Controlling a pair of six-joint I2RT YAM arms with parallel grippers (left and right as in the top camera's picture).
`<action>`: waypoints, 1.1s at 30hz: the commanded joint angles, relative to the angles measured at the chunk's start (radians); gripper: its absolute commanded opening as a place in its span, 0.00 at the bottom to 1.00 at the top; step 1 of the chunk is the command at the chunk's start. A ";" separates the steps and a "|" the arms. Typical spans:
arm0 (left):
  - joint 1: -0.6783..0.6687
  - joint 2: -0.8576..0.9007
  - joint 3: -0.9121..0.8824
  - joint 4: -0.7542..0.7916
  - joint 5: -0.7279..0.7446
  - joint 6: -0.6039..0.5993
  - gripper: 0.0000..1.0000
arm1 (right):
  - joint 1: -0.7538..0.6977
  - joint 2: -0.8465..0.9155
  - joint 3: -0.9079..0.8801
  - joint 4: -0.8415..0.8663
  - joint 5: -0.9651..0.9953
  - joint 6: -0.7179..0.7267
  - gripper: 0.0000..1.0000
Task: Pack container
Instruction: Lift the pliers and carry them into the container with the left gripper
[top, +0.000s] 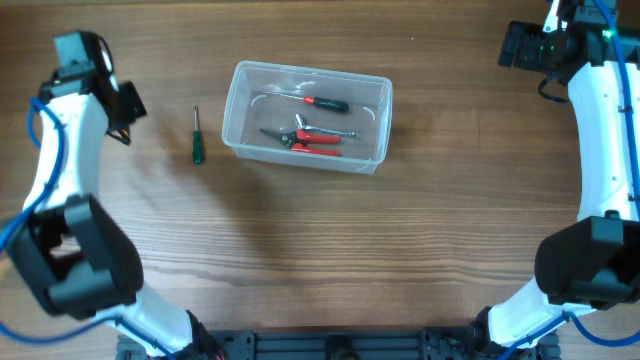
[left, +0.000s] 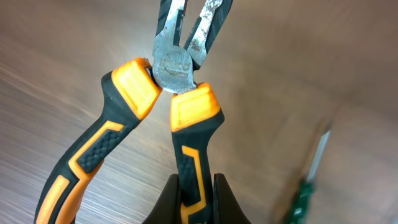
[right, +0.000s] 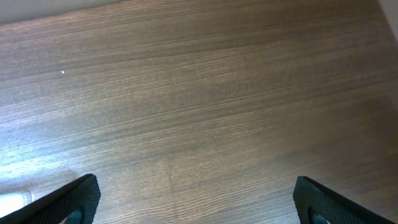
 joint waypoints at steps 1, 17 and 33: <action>-0.006 -0.110 0.051 0.037 0.016 0.045 0.04 | 0.002 -0.025 0.014 0.002 0.014 0.019 1.00; -0.338 -0.209 0.051 0.297 0.352 0.492 0.04 | 0.002 -0.025 0.014 0.002 0.014 0.018 1.00; -0.564 -0.162 0.051 0.159 0.484 0.896 0.04 | 0.002 -0.025 0.014 0.002 0.014 0.018 1.00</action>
